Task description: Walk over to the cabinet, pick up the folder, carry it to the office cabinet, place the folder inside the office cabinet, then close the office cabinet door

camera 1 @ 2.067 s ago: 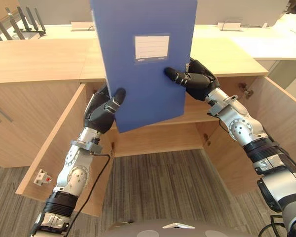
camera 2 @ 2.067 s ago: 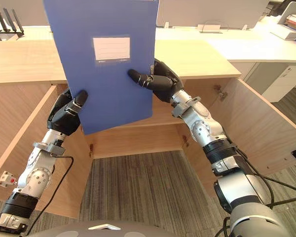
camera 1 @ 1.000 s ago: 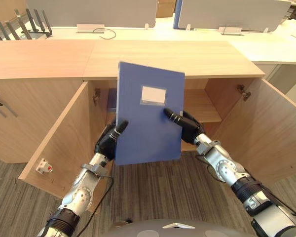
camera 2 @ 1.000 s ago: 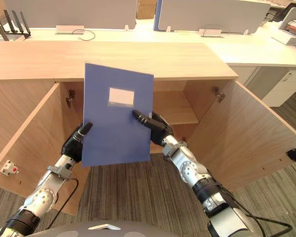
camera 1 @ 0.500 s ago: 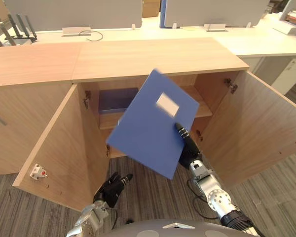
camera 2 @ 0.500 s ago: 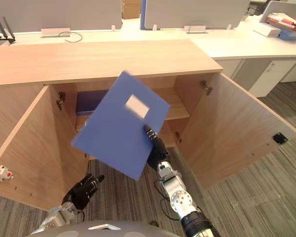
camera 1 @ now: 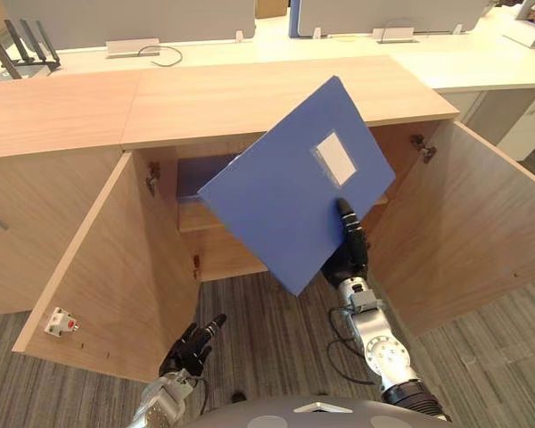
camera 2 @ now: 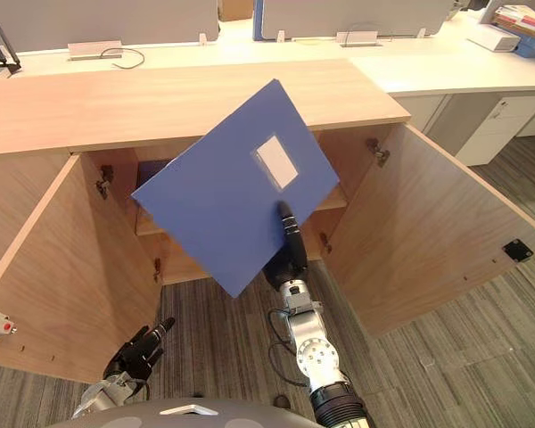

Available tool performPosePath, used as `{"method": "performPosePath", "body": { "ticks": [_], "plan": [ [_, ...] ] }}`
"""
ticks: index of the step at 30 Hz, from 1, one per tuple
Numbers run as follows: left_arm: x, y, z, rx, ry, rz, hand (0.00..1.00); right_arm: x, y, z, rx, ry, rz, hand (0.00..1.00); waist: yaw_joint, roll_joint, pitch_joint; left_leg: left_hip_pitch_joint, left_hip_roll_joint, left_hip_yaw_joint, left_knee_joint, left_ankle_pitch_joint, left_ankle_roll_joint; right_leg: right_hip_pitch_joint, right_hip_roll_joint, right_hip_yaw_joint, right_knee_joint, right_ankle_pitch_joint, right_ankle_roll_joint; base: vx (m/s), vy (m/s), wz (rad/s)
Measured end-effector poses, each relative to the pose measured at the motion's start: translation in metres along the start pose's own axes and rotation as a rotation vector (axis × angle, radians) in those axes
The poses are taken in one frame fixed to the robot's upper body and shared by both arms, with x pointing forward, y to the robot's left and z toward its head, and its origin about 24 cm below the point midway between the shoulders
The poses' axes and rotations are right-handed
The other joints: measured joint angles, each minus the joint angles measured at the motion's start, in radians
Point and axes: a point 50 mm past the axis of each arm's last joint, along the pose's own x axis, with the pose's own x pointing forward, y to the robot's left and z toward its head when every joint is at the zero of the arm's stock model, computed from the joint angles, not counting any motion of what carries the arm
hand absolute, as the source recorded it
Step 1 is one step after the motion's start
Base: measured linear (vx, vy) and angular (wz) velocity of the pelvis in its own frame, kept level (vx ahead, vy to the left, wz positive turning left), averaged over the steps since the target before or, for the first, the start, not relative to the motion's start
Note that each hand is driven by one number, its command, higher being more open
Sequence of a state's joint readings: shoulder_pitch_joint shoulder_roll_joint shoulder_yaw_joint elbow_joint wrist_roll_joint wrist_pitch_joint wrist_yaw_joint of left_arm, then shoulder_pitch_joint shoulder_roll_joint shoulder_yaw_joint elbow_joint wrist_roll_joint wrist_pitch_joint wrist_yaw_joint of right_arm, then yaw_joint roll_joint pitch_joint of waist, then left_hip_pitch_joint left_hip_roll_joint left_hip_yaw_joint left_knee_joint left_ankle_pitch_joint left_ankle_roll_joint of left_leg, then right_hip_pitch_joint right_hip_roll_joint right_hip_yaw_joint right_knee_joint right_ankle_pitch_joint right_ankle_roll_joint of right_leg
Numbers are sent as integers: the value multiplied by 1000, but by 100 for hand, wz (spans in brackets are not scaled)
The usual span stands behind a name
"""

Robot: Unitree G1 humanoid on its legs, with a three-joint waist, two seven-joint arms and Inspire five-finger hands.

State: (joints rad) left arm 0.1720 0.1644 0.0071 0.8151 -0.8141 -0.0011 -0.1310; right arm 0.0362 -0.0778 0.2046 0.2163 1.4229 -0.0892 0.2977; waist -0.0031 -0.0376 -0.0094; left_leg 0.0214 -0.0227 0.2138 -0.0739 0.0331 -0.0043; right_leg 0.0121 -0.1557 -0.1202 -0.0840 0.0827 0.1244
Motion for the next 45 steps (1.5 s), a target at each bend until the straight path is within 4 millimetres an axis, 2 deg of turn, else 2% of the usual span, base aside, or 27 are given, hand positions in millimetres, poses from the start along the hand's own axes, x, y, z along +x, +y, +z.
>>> {"method": "performPosePath", "body": {
  "ticks": [7, 10, 12, 14, 17, 18, 20, 22, 24, 27, 29, 31, 32, 33, 35, 36, 39, 41, 45],
  "plan": [
    [-2, 11, -9, -26, 27, 63, 100, -9, -10, 5, 12, -49, -51, 0, 1, -9, 8, 6, 2, 0, 0, -6, -9, 5, -1, 0, 0, -2, 0, -53, -15, -1],
    [-5, 20, -16, -37, 44, 110, 100, -22, -34, 5, 34, -79, -166, 0, 2, -13, 13, 6, 2, 2, 0, -7, -9, 5, -1, 1, 0, -2, 0, -38, -7, -1],
    [-10, 28, -26, -13, 75, 150, 100, -41, -59, 9, 57, -125, -296, 0, 6, -9, 16, 9, 0, 11, 0, -11, -9, 4, -3, 11, 1, -3, 1, -18, 5, -10],
    [-15, 37, -37, 11, 109, 197, 100, -57, -76, 13, 73, -169, -398, 0, 10, 0, 22, 20, 0, 27, 0, -20, -10, 2, -4, 29, 12, -6, 2, 4, 12, -26],
    [-23, 49, -52, 22, 164, 274, 100, -75, -89, 23, 91, -243, -502, 0, 5, 20, 37, 37, -3, 40, 2, -31, -7, -36, -10, 53, 116, -58, 5, 17, 28, -16],
    [-26, 56, -55, 59, 185, 312, 100, -85, -94, 29, 93, -295, -535, 0, 0, 21, 39, 49, -12, 32, 4, -41, -2, -63, -22, 56, 204, -108, 9, 39, 32, 5],
    [-29, 61, -58, 74, 195, 344, 100, -90, -96, 34, 94, -338, -557, 0, -1, 13, 45, 77, -31, 7, 4, -60, 5, -79, -40, 62, 312, -158, 13, 46, 8, -1],
    [-32, 64, -64, 38, 203, 380, 100, -87, -92, 36, 120, -384, -535, 0, -2, 17, 55, 102, -39, -7, 22, -74, 13, -163, -58, 48, 535, -177, -13, 17, 11, -6],
    [-34, 67, -65, 58, 213, 389, 100, -83, -87, 34, 138, -402, -509, 0, -1, 9, 63, 129, -46, -6, 18, -84, 25, -194, -86, -4, 627, -172, -44, 5, 17, 0],
    [-34, 65, -67, 64, 217, 387, 100, -72, -81, 26, 139, -355, -477, 0, -1, 15, 72, 158, -43, -22, -5, -78, 51, -186, -97, -46, 647, -164, -49, 35, 22, 6],
    [-31, 63, -65, 70, 211, 378, 100, -70, -80, 20, 148, -329, -473, 0, -1, 21, 89, 167, -26, -50, -8, -74, 62, -188, -84, -51, 638, -222, -55, 69, -26, 29],
    [-28, 58, -61, 68, 195, 365, 100, -68, -79, 14, 153, -300, -466, 0, 5, 27, 106, 168, 2, -60, 1, -85, 50, -210, -55, -53, 597, -229, -48, 70, -53, 25],
    [-28, 57, -61, 65, 188, 361, 100, -66, -78, 9, 156, -282, -461, 0, 9, 29, 113, 178, 18, -61, 4, -91, 38, -216, -35, -50, 544, -217, -31, 121, -114, 17],
    [-28, 59, -60, 62, 179, 365, 100, -64, -76, 5, 158, -260, -454, 0, 13, 20, 111, 179, 18, -61, 13, -98, 17, -208, -31, -39, 470, -188, -14, 145, -138, 18],
    [-28, 60, -54, 48, 146, 370, 100, -63, -72, 2, 158, -245, -434, 0, 25, -16, 103, 178, -2, -65, 35, -128, -9, -185, -45, -33, 346, -116, -27, 179, -183, 18],
    [-28, 59, -55, 30, 143, 376, 100, -63, -71, 3, 156, -250, -433, 0, 29, -16, 97, 181, 10, -73, 46, -146, -17, -168, -39, -49, 329, -75, -41, 232, -217, 32],
    [-27, 44, -71, -52, 153, 365, 100, -61, -69, 14, 144, -287, -414, 0, 37, 67, 66, 159, 98, -66, 50, -158, -70, -140, 41, -103, 253, -74, -68, 295, -198, 15],
    [-27, 40, -75, -74, 155, 361, 100, -62, -69, 17, 137, -292, -415, 0, 33, 84, 60, 162, 130, -52, 50, -159, -84, -120, 72, -124, 230, -81, -82, 268, -134, 12],
    [-24, 35, -76, -93, 150, 342, 100, -62, -69, 20, 130, -304, -413, 0, 29, 87, 55, 178, 160, -32, 38, -166, -105, -77, 111, -144, 177, -84, -89, 191, -53, 9]
  ]
}}
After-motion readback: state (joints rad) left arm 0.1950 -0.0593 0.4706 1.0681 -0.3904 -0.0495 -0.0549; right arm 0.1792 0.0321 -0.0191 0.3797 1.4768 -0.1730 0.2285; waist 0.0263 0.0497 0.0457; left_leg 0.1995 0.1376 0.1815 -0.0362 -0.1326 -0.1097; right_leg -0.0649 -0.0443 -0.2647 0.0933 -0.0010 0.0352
